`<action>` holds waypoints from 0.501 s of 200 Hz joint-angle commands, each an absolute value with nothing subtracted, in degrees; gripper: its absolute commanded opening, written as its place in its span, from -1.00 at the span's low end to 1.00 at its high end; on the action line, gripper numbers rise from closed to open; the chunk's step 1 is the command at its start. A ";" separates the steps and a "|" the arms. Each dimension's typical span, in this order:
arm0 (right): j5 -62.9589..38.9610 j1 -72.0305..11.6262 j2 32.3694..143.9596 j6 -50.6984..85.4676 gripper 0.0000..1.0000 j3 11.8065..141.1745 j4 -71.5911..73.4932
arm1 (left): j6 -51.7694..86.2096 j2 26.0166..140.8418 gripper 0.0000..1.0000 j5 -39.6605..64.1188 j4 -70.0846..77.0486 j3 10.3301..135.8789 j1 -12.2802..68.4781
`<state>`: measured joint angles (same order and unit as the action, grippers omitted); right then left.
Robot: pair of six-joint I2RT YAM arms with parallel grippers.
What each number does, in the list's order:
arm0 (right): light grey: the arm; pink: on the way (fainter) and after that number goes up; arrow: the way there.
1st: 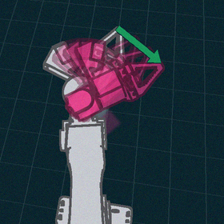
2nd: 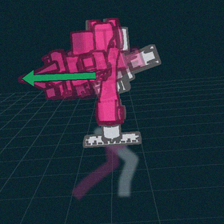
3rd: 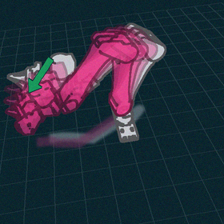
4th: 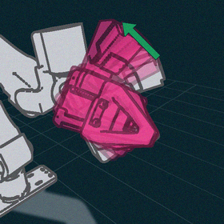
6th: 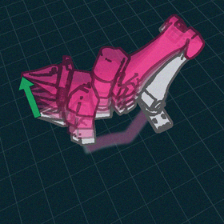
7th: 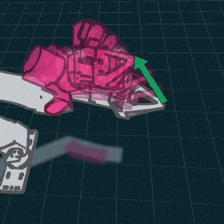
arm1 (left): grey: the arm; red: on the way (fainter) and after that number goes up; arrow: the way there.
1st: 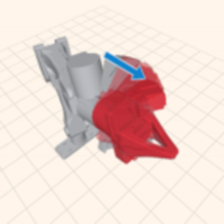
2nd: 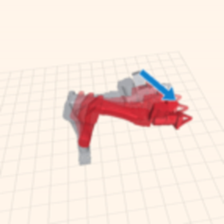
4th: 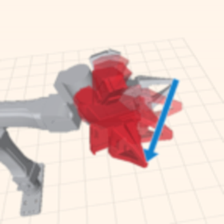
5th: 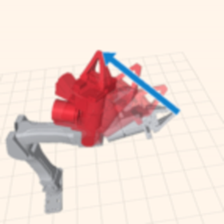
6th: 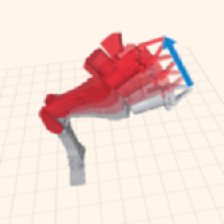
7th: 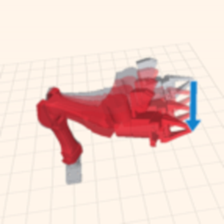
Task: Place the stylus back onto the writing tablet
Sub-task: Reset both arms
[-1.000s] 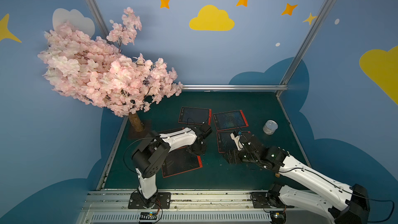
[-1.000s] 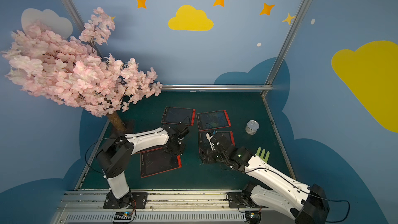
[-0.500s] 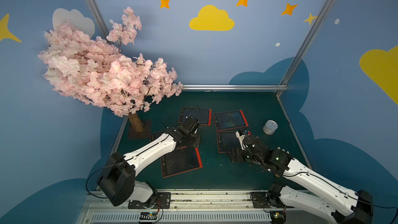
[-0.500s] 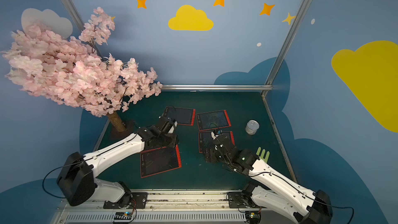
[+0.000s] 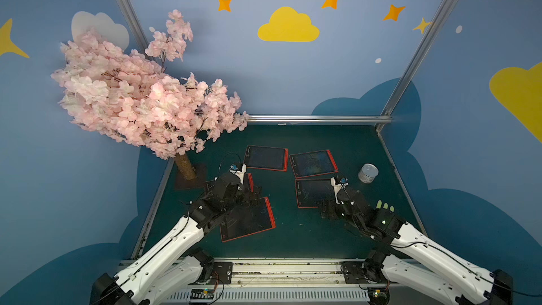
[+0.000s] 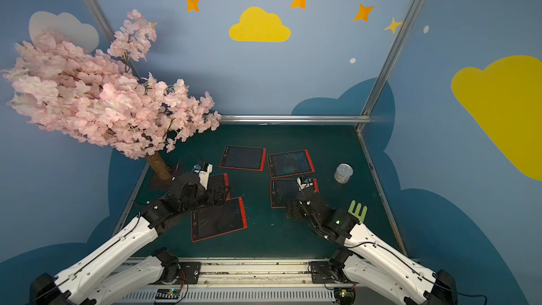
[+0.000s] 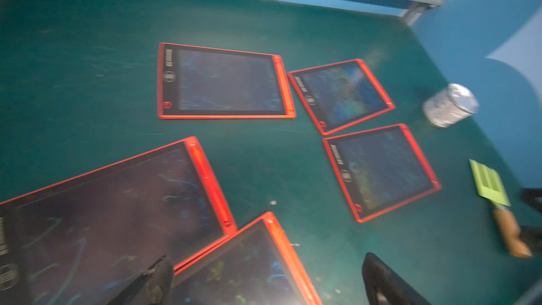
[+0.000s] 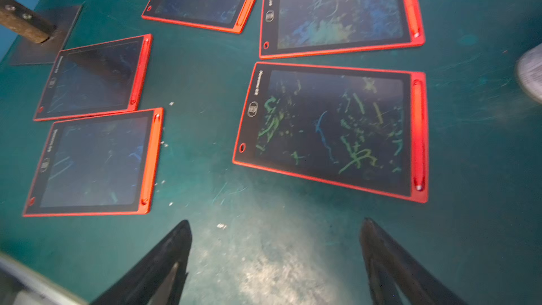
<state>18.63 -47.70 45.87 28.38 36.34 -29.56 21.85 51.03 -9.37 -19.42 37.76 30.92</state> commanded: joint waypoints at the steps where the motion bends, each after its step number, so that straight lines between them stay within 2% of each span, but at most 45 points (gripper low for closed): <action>1: 24.19 -46.35 44.32 23.53 0.77 35.78 -25.96 | 20.61 50.48 0.99 -12.84 -17.50 35.73 27.25; 39: 25.75 -40.68 44.53 17.44 0.78 34.92 -21.08 | 23.20 55.95 0.99 -14.76 -13.35 34.90 17.71; 65: 23.55 -33.52 47.39 13.57 0.80 35.71 -18.18 | 23.85 59.37 0.99 -11.65 -5.89 32.97 9.29; 100: 19.51 -22.86 52.70 8.42 0.82 35.30 -11.98 | 17.55 61.83 0.99 -17.93 0.96 30.96 5.99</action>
<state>21.61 -27.57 50.13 14.33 35.66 -18.52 21.78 61.06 -14.15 -6.00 31.55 7.44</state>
